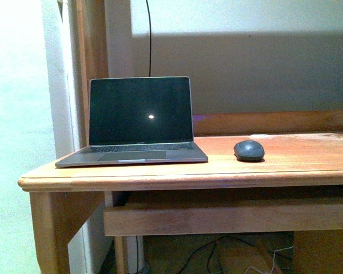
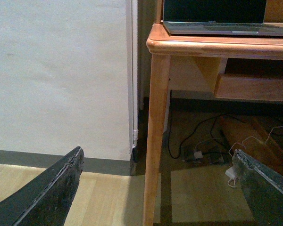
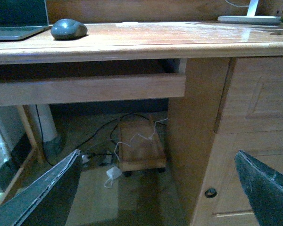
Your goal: Place mouse
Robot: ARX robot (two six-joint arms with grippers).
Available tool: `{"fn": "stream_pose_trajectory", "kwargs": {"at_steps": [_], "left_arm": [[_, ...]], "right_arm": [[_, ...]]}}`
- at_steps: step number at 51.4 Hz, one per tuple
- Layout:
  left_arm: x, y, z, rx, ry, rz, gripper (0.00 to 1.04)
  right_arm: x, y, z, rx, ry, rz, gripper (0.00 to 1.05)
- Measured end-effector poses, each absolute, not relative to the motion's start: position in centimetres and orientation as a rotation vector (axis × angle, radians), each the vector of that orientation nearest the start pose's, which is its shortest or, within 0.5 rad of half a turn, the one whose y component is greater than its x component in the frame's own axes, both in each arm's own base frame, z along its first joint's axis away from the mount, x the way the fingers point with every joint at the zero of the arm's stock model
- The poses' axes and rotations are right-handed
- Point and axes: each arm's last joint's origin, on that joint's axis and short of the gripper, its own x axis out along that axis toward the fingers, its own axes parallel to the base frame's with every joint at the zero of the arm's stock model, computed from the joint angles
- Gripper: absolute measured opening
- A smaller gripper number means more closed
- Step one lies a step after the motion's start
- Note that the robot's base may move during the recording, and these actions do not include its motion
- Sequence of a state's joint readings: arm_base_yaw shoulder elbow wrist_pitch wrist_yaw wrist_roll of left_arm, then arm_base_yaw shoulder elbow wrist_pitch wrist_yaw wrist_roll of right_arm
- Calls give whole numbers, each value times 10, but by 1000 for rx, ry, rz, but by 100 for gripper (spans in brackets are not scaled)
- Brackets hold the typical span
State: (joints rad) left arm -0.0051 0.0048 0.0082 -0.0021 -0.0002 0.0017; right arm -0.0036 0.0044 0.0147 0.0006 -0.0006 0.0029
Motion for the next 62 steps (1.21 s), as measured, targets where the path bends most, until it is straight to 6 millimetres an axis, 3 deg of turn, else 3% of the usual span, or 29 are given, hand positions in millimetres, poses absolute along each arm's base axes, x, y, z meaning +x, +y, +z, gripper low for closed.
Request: {"fn": "stream_pose_trajectory", "kwargs": {"at_steps": [62], "left_arm": [[97,0,166,2,-1,-5,97]], "right_arm": [[97,0,168,3,-11,-3,97]]}}
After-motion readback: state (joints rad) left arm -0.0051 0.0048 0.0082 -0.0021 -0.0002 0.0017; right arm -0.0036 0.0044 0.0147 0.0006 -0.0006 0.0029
